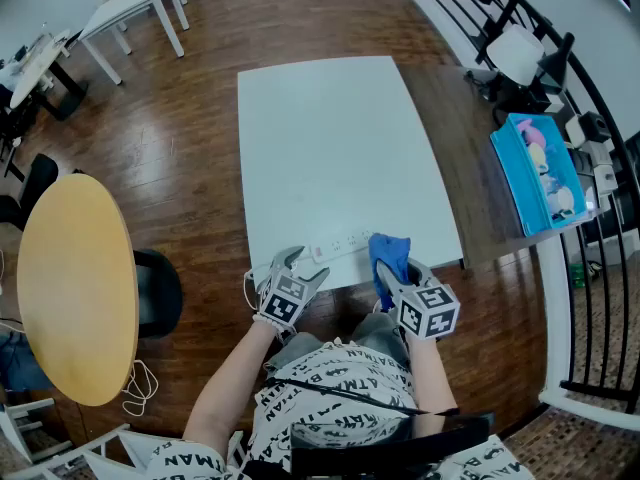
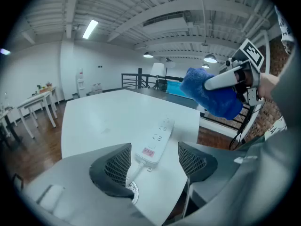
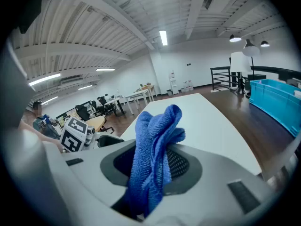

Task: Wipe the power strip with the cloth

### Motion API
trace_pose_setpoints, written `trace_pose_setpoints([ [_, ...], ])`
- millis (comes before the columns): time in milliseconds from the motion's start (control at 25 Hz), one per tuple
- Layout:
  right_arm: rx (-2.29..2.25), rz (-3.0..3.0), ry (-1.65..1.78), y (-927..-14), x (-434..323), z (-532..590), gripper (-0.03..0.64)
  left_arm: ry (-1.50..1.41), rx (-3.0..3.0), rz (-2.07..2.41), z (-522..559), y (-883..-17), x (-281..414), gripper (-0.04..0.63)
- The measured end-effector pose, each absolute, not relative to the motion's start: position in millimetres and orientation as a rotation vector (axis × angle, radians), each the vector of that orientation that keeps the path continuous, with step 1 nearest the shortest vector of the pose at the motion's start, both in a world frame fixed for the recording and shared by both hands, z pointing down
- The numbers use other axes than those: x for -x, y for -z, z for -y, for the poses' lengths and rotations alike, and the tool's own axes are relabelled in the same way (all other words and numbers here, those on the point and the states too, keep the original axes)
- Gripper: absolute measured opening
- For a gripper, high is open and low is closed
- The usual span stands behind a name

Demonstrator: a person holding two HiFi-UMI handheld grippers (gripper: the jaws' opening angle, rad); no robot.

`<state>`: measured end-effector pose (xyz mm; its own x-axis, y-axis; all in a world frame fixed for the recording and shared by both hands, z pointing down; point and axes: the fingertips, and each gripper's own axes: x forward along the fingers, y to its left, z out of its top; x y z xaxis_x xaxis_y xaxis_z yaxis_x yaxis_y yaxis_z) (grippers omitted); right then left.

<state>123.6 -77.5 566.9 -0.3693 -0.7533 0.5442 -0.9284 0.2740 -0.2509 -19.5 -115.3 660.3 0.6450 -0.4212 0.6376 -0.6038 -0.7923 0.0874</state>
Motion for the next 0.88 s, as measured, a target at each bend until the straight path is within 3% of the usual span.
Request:
trace_pose_setpoints([
  [200,-1.547,2.223,-0.765,-566,-121,80,0.135,-1.027,-2.651,0.74,122,-674,11,0.36],
  [880,-1.555,2.188,-0.776,-569,-129,84,0.135,-1.233,-2.652,0.52,135,-718,-1,0.363],
])
